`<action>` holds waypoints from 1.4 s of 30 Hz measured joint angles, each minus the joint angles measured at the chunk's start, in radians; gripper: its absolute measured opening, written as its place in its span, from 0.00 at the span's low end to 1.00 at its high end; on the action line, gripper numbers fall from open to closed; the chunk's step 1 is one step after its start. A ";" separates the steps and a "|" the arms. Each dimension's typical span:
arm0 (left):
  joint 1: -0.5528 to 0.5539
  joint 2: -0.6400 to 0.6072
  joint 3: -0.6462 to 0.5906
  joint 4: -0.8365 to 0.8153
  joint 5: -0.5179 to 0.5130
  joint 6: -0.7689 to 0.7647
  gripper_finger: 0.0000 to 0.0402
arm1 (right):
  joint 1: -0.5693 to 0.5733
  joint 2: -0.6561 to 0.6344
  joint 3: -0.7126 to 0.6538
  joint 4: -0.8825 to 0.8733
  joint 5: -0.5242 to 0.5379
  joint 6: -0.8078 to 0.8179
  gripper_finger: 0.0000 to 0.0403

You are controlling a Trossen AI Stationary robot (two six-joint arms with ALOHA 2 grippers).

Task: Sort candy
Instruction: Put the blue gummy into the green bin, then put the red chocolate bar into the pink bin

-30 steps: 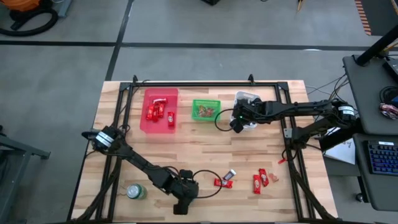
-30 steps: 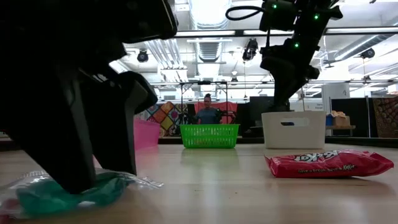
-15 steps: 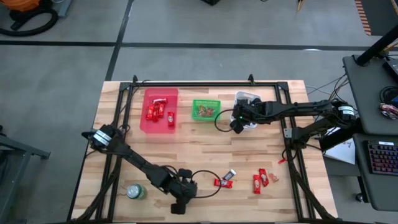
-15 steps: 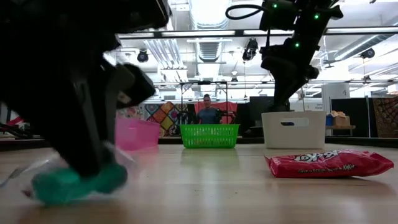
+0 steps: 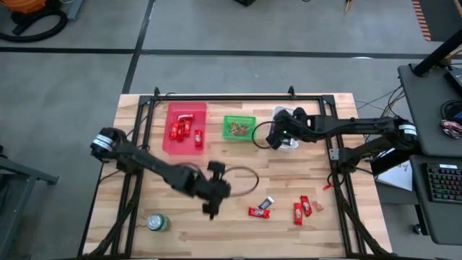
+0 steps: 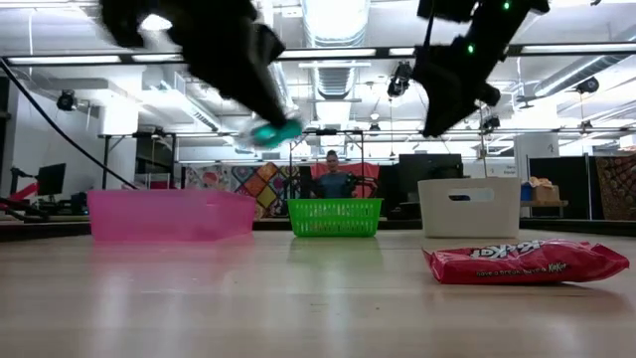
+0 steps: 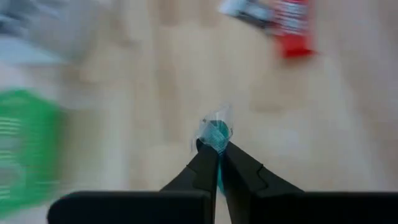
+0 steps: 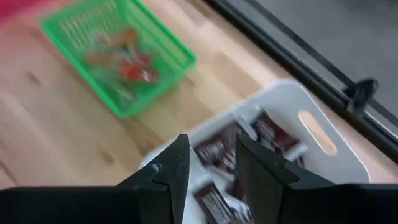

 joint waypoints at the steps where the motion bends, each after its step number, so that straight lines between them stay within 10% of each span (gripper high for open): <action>1: 0.025 -0.012 0.000 0.003 -0.034 0.041 0.00 | 0.007 -0.008 0.004 0.013 0.001 0.000 0.30; 7: 0.226 -0.039 0.000 0.054 -0.230 0.229 0.00 | 0.088 -0.049 0.009 0.057 0.000 0.010 0.29; 19: 0.609 0.061 -0.002 0.248 -0.135 0.191 0.00 | 0.291 -0.063 0.007 0.070 0.000 0.087 0.29; 42: 0.625 0.104 -0.002 0.249 -0.121 0.221 0.32 | 0.508 -0.062 -0.022 0.069 -0.102 0.432 0.28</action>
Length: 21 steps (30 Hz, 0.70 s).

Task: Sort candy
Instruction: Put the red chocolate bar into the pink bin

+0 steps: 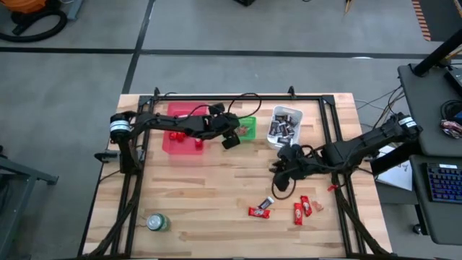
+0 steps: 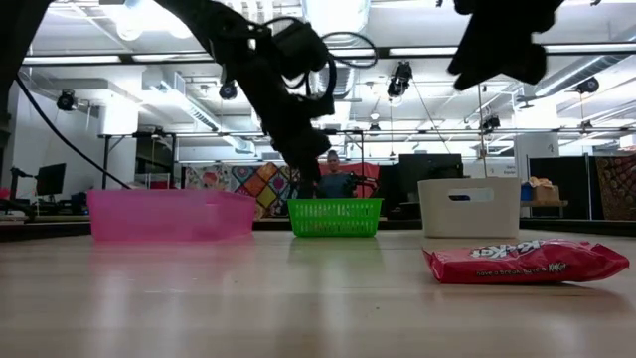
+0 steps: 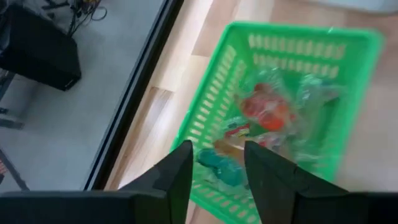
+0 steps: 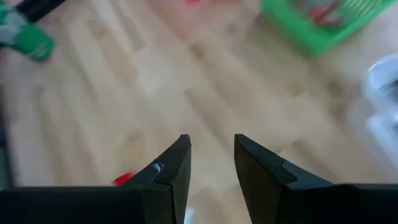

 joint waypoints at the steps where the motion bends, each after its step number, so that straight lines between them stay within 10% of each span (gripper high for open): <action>1: -0.010 -0.010 0.000 -0.004 0.000 0.000 0.33 | 0.015 0.000 0.000 0.000 -0.015 0.035 0.28; 21: -0.361 -0.226 -0.096 0.039 0.000 0.032 0.27 | 0.263 0.297 -0.001 -0.285 -0.594 0.806 0.28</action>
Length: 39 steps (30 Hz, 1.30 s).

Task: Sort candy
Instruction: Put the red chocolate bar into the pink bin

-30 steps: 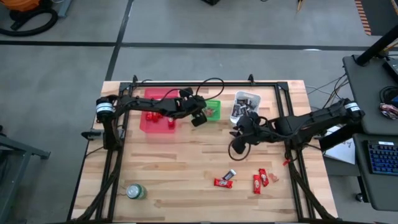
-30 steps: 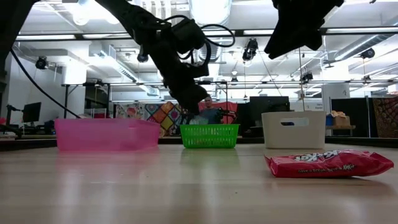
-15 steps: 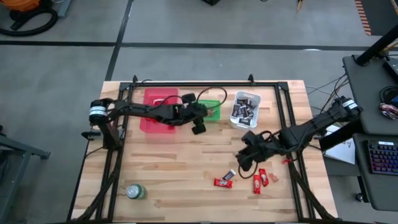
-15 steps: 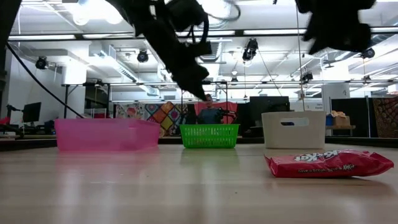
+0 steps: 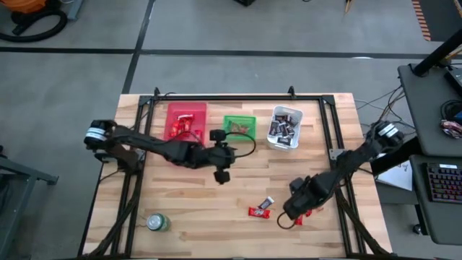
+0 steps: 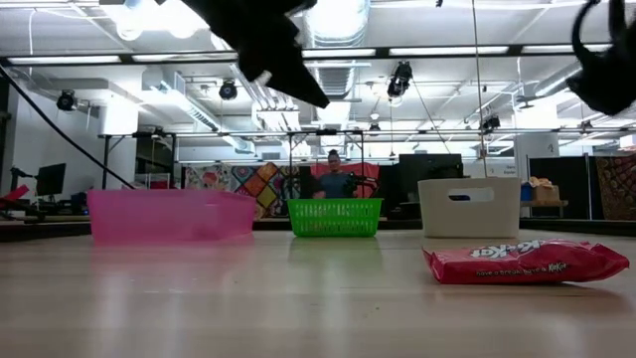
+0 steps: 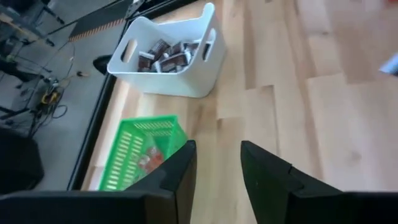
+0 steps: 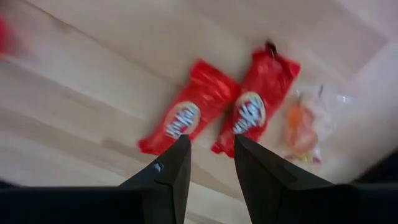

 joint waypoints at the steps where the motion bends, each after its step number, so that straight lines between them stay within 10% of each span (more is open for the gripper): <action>1: -0.009 -0.019 -0.018 0.004 0.000 -0.007 0.27 | 0.006 0.018 0.002 -0.003 -0.022 0.004 0.28; 22: -0.064 -0.245 -0.238 0.179 -0.002 -0.149 0.25 | 0.035 0.196 0.003 -0.027 -0.028 -0.124 0.45; 39: -0.083 -0.235 -0.239 0.196 0.077 -0.191 0.25 | 0.035 0.120 0.000 -0.033 0.089 -0.157 0.05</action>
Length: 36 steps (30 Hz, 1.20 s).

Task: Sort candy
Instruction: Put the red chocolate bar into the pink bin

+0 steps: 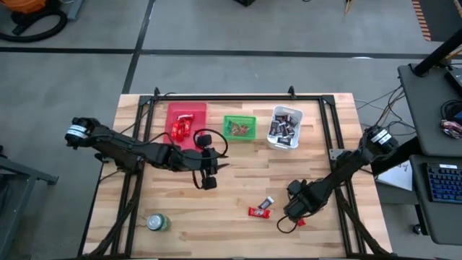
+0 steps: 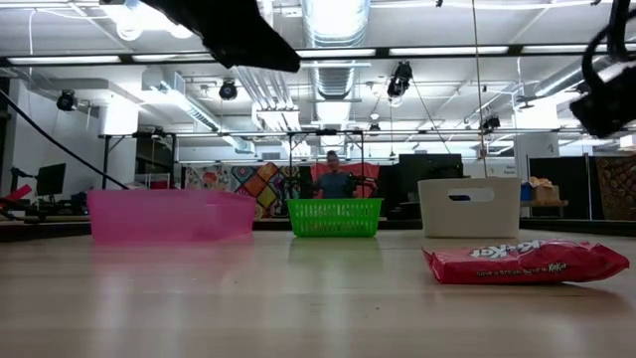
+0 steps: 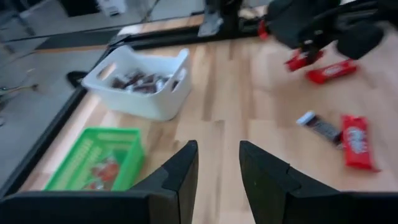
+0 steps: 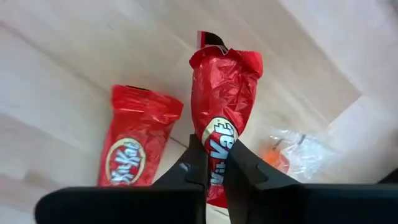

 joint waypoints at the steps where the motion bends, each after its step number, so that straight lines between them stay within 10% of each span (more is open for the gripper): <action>1: -0.001 0.000 0.000 0.014 0.012 0.000 0.25 | 0.000 -0.016 0.002 -0.003 0.020 -0.011 0.04; 9: -0.003 0.014 0.000 0.154 0.096 -0.013 0.25 | -0.008 -0.146 0.028 0.065 0.390 -0.165 0.06; 15: -0.009 0.117 0.000 0.366 0.292 0.034 0.30 | -0.012 -0.184 0.020 0.381 0.643 -0.590 0.06; 24: -0.029 0.294 0.051 0.494 0.378 0.094 0.48 | -0.069 -0.154 0.016 0.812 0.619 -1.121 0.07; 36: -0.056 0.338 0.089 0.556 0.429 0.174 0.59 | -0.112 -0.151 -0.002 0.827 0.550 -1.152 0.07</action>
